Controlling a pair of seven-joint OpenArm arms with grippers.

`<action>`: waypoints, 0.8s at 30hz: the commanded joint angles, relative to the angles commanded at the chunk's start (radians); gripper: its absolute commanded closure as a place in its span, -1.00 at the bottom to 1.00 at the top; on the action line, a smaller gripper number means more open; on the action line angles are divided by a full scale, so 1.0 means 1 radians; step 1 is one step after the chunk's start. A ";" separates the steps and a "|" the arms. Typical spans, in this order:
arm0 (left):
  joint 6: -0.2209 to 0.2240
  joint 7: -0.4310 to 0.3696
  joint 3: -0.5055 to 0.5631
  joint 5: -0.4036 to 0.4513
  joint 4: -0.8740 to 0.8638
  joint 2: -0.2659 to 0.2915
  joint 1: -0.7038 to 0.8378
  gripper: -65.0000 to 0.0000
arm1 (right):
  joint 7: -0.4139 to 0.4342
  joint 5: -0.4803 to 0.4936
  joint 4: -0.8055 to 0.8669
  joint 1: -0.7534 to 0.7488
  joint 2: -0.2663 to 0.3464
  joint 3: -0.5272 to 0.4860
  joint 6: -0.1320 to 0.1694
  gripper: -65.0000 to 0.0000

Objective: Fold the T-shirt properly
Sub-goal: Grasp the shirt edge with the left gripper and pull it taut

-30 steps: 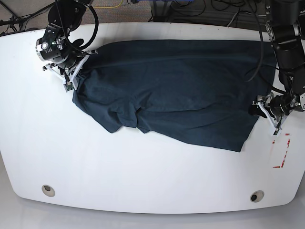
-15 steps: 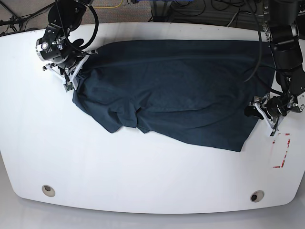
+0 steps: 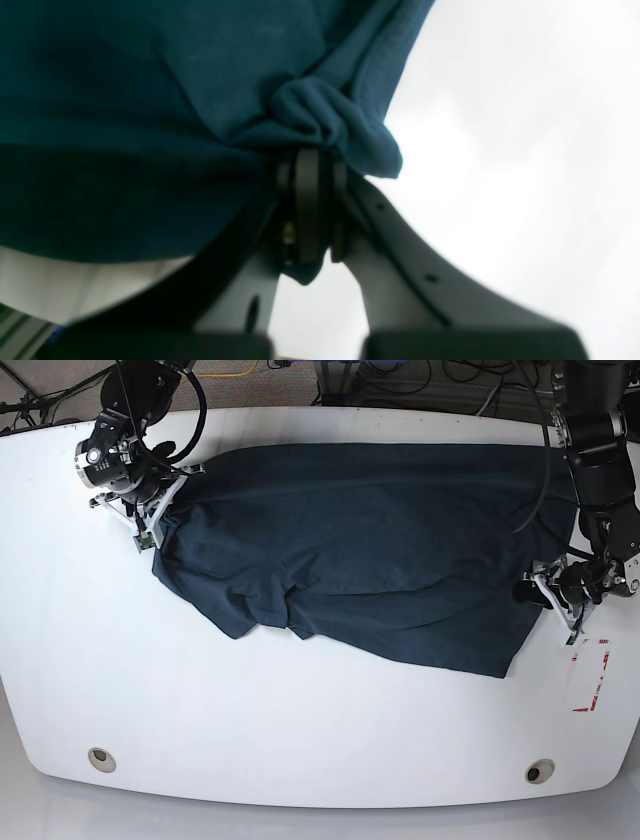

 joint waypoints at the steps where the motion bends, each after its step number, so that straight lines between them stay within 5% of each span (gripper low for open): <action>1: 0.000 0.014 0.000 0.000 0.018 0.000 0.011 0.00 | 0.000 0.000 0.000 0.000 0.000 0.000 0.000 1.00; 11: 0.000 0.098 0.000 0.002 0.147 0.035 0.043 0.00 | 0.000 0.000 0.000 0.000 0.000 0.000 0.000 1.00; 24: 0.000 0.104 0.031 0.000 0.153 0.037 0.044 0.00 | 0.000 0.000 0.000 0.000 0.000 0.000 0.000 1.00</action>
